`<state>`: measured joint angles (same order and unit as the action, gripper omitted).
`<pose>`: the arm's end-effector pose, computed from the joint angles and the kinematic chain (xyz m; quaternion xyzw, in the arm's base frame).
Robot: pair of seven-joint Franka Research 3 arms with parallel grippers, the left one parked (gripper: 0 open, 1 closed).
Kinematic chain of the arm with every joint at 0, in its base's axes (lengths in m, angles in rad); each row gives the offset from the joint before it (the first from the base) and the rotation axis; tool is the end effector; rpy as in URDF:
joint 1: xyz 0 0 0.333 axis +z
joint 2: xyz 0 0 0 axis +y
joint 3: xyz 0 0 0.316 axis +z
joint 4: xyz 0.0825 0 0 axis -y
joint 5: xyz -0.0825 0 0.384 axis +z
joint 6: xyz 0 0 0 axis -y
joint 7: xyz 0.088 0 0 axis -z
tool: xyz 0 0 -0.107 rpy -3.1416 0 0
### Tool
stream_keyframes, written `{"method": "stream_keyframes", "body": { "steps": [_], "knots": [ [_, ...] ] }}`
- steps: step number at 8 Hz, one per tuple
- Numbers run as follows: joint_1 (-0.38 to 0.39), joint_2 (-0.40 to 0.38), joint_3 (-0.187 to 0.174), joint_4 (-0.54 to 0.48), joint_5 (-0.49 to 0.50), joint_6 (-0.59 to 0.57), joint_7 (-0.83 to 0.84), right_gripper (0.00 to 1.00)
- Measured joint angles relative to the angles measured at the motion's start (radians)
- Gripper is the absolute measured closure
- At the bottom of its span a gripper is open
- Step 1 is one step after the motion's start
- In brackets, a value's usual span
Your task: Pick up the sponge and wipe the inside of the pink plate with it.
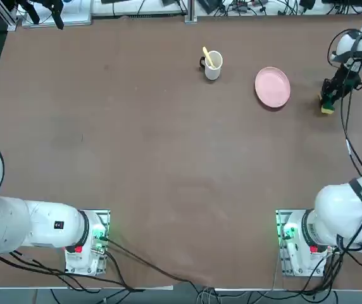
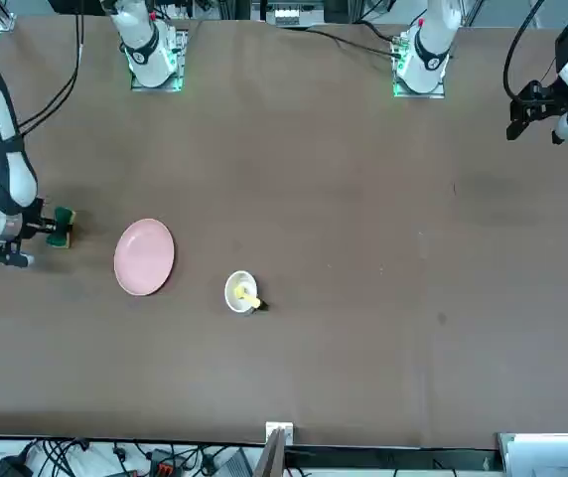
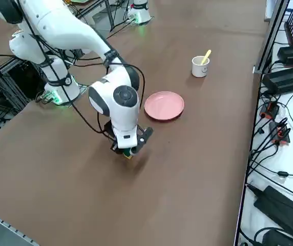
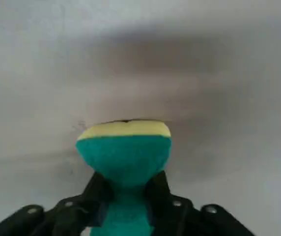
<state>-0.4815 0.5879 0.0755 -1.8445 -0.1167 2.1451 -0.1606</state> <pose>0.5588 -0.2473 0.1859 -0.9859 0.0863 0.1422 0.0181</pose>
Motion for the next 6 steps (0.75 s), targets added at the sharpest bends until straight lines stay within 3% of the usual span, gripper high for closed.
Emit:
{"method": "stream_keyframes", "body": {
  "steps": [3,5,6],
  "knots": [
    [-0.010,0.000,0.005,0.013,0.000,-0.002,-0.051,0.01],
    [-0.009,-0.035,0.032,0.084,0.002,-0.100,-0.056,0.00],
    [-0.009,-0.065,0.064,0.149,0.014,-0.190,-0.056,0.00]
  ]
}}
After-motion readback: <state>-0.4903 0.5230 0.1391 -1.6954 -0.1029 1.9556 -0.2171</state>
